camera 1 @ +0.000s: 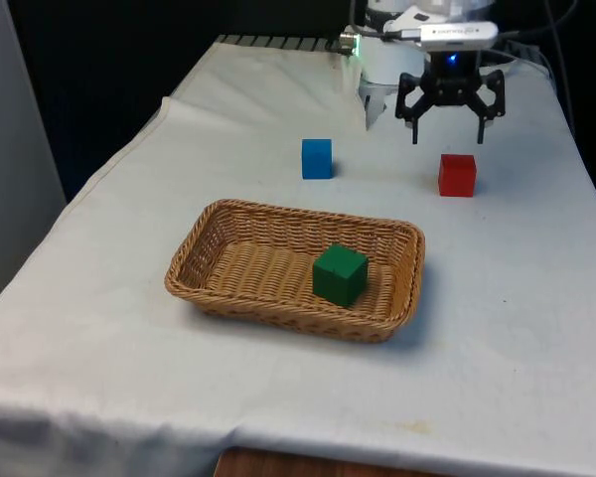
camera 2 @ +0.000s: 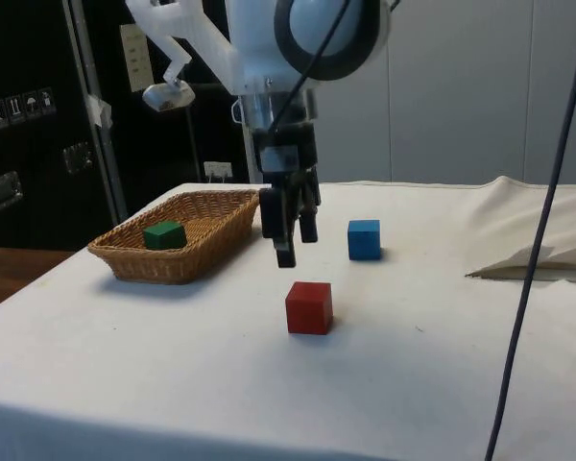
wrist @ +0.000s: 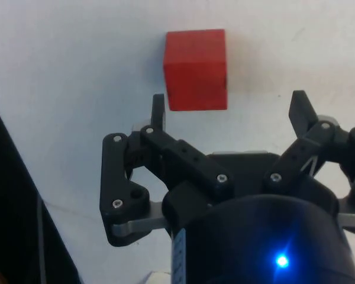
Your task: Pick up exactly two blocks and place them into the basket.
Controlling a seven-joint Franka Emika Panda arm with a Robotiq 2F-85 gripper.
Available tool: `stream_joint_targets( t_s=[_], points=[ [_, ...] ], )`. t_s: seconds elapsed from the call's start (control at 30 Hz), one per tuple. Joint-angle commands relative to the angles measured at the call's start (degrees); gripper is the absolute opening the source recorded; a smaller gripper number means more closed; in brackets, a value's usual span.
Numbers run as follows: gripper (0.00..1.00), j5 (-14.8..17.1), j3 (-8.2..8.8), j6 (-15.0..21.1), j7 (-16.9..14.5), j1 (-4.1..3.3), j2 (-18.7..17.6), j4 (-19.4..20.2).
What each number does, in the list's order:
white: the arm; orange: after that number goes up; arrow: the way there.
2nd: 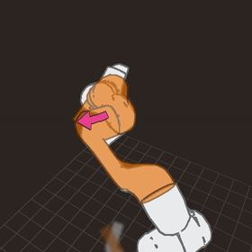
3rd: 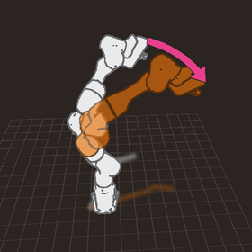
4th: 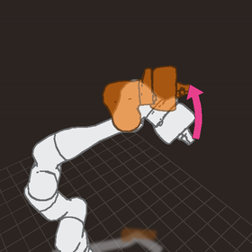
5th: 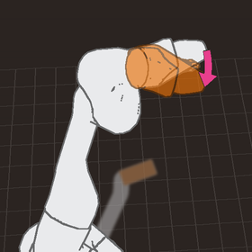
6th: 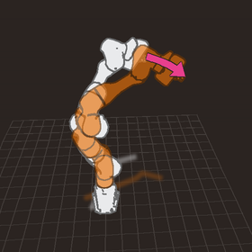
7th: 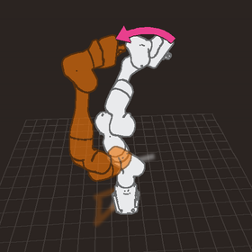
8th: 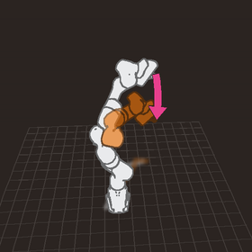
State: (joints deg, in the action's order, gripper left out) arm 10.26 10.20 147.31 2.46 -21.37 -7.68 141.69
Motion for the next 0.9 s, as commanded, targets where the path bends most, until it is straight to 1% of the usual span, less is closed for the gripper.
stream_joint_targets(
  t_s=[0.0,0.03,0.07,0.2,0.27,0.3,0.33,0.4,0.53,0.57,0.6,0.67,0.73,0.83,0.87],
  points=[
    [1.0,1.7,-0.69,1.1,-0.9,-0.06,0.1,0.5],
    [1.0,0.2,-0.29,0.3,0.0,0.0,-0.1,0.3],
    [1.0,1.9,-0.97,1.4,-1.0,-0.06,-0.1,0.7],
    [1.0,3.3,-2.23,2.8,-1.6,-0.06,-0.6,1.3],
    [1.0,4.1,-3.15,3.9,-2.1,0.06,-1.1,1.5],
    [1.0,2.4,-2.69,3.3,-1.0,0.0,-1.3,1.3],
    [1.0,4.3,-3.5,4.3,-2.2,0.06,-1.3,1.6],
    [1.0,5.1,-4.35,5.3,-2.7,0.11,-1.9,1.8],
    [1.0,6.2,-5.44,6.7,-3.3,0.17,-2.7,1.9],
    [1.0,4.3,-4.64,5.8,-2.1,0.0,-2.8,1.8],
    [1.0,6.4,-5.73,7.0,-3.4,0.23,-2.9,1.9],
    [1.0,6.6,-6.07,7.7,-3.5,0.34,-3.3,1.9],
    [1.0,6.1,-5.96,7.7,-3.2,0.4,-3.3,2.0],
    [1.0,5.7,-5.84,7.7,-2.9,0.29,-3.3,2.1],
    [1.0,4.6,-5.39,7.6,-2.2,0.11,-3.7,1.8]
  ],
)
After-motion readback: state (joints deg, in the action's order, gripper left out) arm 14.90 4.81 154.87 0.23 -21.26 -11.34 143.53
